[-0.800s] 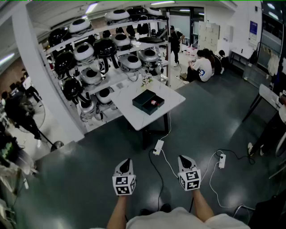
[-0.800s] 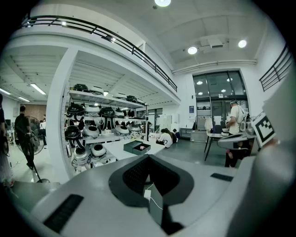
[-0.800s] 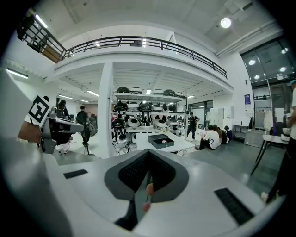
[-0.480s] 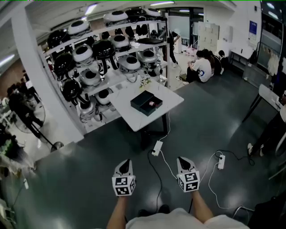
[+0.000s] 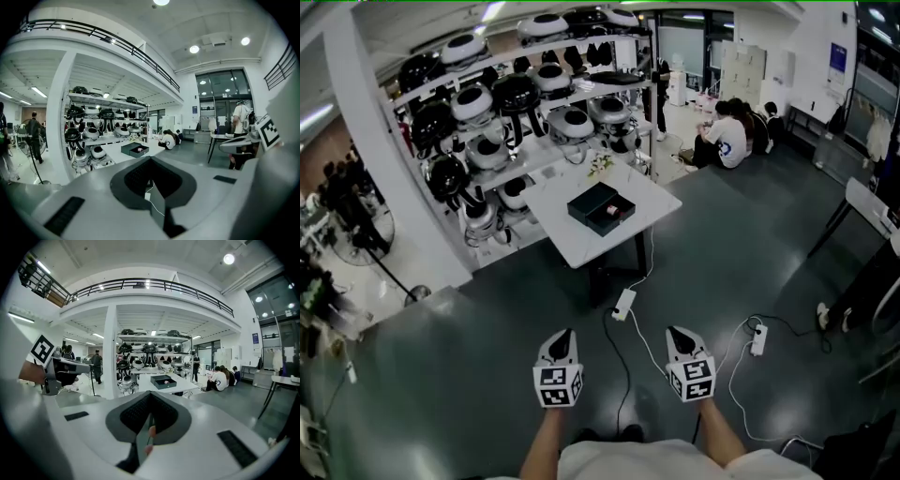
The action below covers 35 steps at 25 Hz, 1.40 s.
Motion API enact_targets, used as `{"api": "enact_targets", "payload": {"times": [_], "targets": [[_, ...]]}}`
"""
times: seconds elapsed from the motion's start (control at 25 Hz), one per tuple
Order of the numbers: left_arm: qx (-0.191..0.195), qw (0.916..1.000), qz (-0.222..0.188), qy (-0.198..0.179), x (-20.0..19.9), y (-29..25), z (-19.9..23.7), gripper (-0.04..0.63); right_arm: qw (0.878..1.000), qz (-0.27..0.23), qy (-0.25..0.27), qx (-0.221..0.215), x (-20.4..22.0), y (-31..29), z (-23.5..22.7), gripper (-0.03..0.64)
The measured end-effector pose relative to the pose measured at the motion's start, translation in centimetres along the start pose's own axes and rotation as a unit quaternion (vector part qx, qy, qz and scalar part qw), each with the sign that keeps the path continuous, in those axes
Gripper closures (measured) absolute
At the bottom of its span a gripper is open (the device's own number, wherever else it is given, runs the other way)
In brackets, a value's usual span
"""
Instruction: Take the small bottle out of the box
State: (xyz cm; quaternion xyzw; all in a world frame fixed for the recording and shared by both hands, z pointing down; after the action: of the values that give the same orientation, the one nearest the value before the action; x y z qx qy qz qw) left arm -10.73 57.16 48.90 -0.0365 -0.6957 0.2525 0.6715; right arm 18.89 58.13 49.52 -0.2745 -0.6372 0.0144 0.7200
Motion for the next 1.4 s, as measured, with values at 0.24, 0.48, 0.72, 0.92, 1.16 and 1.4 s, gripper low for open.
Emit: {"api": "enact_targets", "payload": {"times": [0.24, 0.48, 0.72, 0.92, 1.16, 1.4], "targets": [[-0.003, 1.0000, 0.005, 0.002, -0.3, -1.5, -0.1, 0.577, 1.000, 0.005, 0.004, -0.005, -0.5, -1.4, -1.0, 0.597], [0.002, 0.9999, 0.012, 0.001, -0.5, -4.6, 0.2, 0.577, 1.000, 0.012, 0.004, -0.003, -0.6, -4.2, -2.5, 0.597], [0.013, 0.9998, 0.012, 0.000, -2.4, -9.8, 2.0, 0.577, 1.000, 0.016, 0.008, 0.003, -2.3, -8.8, -3.8, 0.597], [0.022, 0.9997, 0.011, 0.002, -3.9, -15.2, 4.3, 0.577, 1.000, 0.017, 0.011, 0.009, -4.2, -13.8, -5.1, 0.597], [0.041, 0.9991, 0.010, 0.011, -6.9, -22.9, 7.8, 0.577, 0.999, 0.031, 0.023, 0.020, -7.6, -20.9, -6.7, 0.597], [0.061, 0.9981, 0.005, 0.003, -11.5, -30.4, 12.0, 0.577, 0.999, 0.033, 0.021, 0.034, -12.2, -28.3, -8.0, 0.597]]}}
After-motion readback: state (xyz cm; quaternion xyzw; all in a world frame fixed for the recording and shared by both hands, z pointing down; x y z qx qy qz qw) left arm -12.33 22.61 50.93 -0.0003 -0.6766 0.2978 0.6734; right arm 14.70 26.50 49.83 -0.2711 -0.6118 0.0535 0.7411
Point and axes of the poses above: the fingertips, and each gripper's own axes: y backward along the fingers, z to its left, x out of its underside, the point moved 8 cm from there along y, backward along the fingers, and after that the axes turned 9 degrees about z, right-handed, at the moved point
